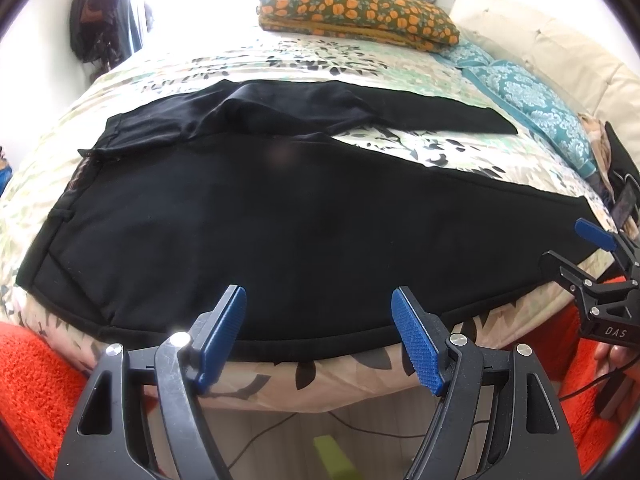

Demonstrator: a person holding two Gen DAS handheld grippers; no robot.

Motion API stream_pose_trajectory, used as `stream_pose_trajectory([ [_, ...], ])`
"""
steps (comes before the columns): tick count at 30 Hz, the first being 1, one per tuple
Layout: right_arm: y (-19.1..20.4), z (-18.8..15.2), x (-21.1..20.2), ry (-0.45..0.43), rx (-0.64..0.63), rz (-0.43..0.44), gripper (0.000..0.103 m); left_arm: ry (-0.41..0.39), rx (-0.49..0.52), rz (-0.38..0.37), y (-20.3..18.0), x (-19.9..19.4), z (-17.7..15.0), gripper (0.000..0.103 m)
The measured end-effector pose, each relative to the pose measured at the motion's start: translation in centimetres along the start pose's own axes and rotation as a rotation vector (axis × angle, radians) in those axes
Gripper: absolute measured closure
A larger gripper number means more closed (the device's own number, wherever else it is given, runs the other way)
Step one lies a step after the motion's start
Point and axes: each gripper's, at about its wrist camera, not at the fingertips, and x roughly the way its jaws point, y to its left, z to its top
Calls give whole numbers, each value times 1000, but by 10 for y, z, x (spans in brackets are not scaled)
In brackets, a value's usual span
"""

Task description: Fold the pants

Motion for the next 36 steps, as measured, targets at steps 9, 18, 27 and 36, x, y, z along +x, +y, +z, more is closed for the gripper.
stream_pose_trajectory([
  [9, -6, 3, 0, -11, 26, 2, 0, -21, -11, 17, 5, 0, 9, 26],
  [18, -15, 3, -2, -14, 62, 19, 0, -60, -86, 62, 22, 5, 41, 26],
  [27, -33, 3, 1, -4, 134, 37, 0, -46, -45, 72, 11, 14, 50, 25],
  [36, -50, 5, 4, 7, 215, 55, 0, -52, -75, 78, 6, 20, 62, 25],
])
